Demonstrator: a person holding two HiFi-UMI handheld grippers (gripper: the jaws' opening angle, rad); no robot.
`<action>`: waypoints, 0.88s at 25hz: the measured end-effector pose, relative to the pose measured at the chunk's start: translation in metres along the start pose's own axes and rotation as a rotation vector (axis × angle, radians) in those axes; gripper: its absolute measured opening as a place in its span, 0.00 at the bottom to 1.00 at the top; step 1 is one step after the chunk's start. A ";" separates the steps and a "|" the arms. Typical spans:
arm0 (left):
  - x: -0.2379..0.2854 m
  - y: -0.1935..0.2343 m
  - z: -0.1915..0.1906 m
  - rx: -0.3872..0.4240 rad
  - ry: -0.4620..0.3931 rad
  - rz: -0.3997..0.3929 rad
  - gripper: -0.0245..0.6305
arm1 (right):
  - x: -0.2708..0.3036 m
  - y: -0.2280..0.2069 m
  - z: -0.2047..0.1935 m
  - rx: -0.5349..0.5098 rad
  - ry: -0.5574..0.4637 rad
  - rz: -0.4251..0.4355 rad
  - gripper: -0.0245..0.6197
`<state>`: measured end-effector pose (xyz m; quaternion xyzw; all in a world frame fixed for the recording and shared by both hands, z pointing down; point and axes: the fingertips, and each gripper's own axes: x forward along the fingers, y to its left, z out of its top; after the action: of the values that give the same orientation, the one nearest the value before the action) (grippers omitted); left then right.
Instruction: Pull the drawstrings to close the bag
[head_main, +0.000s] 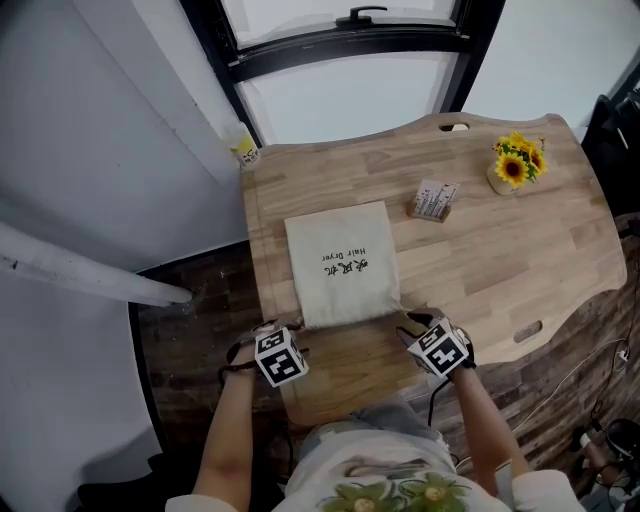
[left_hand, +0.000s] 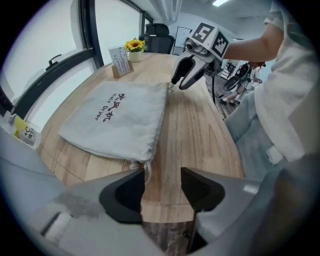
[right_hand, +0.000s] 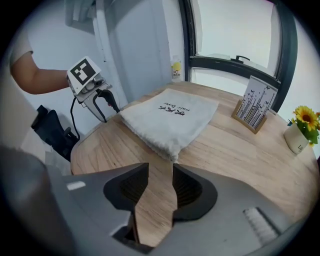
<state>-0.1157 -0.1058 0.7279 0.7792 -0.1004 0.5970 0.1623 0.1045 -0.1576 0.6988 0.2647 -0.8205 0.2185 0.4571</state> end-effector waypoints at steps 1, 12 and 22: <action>0.002 0.000 -0.001 -0.003 0.004 -0.010 0.38 | 0.002 -0.001 -0.001 -0.001 0.006 0.003 0.28; 0.016 0.003 -0.001 -0.023 0.008 -0.050 0.38 | 0.028 -0.008 -0.001 -0.016 0.062 0.015 0.28; 0.021 0.017 0.002 -0.064 -0.022 0.013 0.27 | 0.030 -0.020 -0.004 0.089 0.067 0.005 0.07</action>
<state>-0.1140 -0.1218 0.7497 0.7795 -0.1264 0.5858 0.1822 0.1063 -0.1778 0.7291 0.2751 -0.7950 0.2647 0.4715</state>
